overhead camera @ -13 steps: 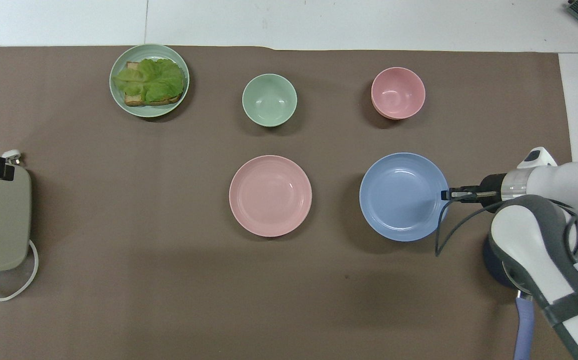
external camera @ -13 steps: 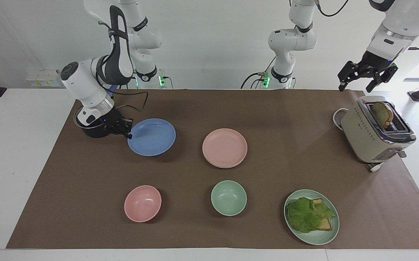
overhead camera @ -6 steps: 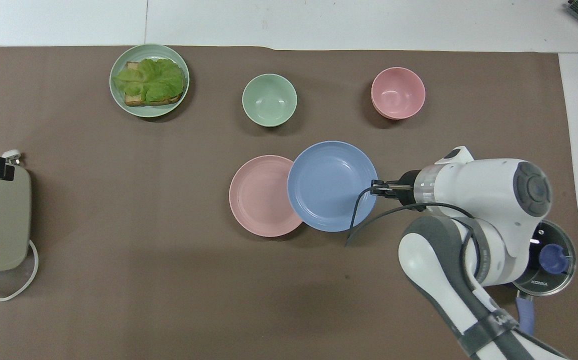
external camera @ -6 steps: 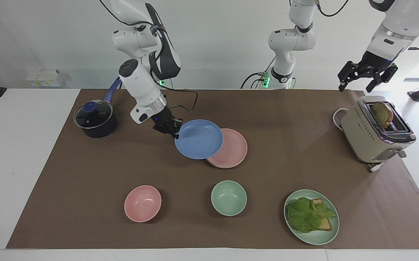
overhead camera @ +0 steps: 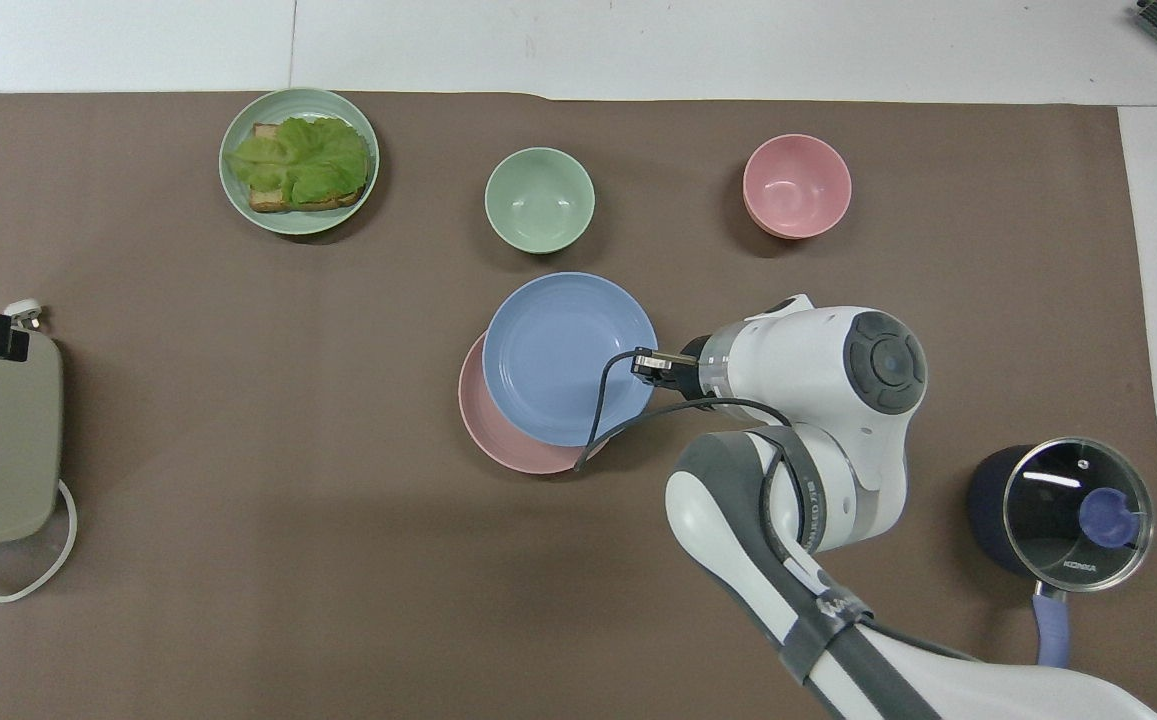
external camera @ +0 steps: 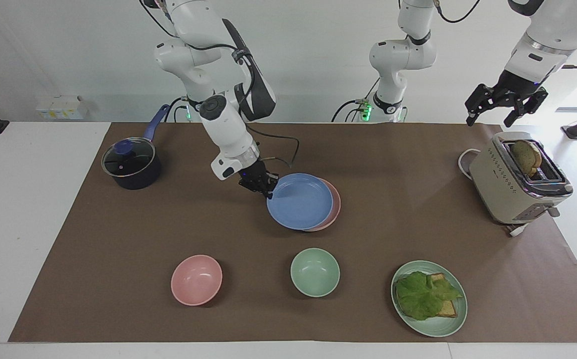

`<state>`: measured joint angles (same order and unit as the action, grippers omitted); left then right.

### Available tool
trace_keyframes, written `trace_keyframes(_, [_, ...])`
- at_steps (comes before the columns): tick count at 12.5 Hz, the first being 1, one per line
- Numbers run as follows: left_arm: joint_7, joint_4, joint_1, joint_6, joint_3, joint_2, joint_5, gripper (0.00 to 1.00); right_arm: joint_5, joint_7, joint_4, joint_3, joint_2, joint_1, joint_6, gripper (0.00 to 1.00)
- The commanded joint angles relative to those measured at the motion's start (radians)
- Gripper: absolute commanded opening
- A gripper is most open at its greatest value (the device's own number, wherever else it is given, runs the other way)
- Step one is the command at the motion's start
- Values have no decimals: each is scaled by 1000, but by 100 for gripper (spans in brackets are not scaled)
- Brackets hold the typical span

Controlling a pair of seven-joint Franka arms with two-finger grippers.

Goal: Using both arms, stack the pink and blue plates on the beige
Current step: 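Slide the blue plate with the right gripper onto the pink plate, then settle the blue plate on the stack with the right gripper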

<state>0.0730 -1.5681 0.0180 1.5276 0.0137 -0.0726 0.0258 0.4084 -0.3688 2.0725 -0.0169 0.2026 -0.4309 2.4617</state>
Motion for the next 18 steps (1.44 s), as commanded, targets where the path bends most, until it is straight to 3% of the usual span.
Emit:
trace_keyframes(1, [5, 0, -6, -17, -5, -7, -14, 100, 0, -28, 1, 3, 8, -19, 5, 0])
trace_keyframes(17, [5, 0, -6, -17, -5, -7, -15, 100, -31, -25, 26, 5, 23, -55, 14, 0])
trace_keyframes(18, [5, 0, -6, -17, -5, -7, -15, 100, -31, -25, 26, 5, 23, -55, 13, 19])
